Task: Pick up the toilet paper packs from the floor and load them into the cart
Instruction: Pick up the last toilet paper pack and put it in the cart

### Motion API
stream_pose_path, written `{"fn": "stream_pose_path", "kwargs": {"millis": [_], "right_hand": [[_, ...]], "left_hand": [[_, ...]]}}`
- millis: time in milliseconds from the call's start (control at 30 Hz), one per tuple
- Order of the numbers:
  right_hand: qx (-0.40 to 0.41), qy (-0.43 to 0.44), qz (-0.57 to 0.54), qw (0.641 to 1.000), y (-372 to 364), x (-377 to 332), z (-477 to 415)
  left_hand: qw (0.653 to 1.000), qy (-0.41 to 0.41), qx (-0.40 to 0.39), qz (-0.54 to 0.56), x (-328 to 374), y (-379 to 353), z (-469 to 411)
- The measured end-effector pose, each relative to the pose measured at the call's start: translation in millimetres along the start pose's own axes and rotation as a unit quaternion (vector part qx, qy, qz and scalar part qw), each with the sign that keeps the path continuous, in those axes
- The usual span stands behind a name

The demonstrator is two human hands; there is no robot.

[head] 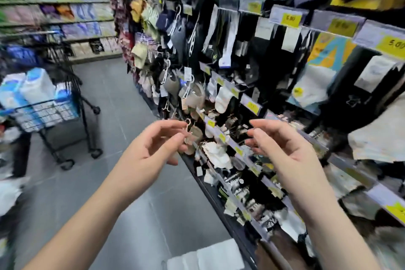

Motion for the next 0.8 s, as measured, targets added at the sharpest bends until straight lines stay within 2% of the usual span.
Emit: {"fn": "stream_pose_path", "kwargs": {"millis": [233,433,800], "right_hand": [[-0.039,-0.106,-0.002,0.994,7,92,-14],[-0.058,-0.189,-0.013,0.980,20,191,-20],[-0.029,-0.347,0.050,0.936,16,468,19]], "left_hand": [[0.992,0.104,0.071,0.017,-79,-8,-3],[0.968,0.205,0.143,0.020,-171,-14,7],[0.900,0.373,0.222,0.024,-433,-40,73]]}}
Point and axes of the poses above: each hand's wrist, its own z-axis away from the middle knuckle, its own y-axis out of the back of the hand, x = y × z, the point moved 1 cm from there along -z, towards the middle knuckle, and after that the axes turned 4 degrees about -x, right-handed, at the moved point
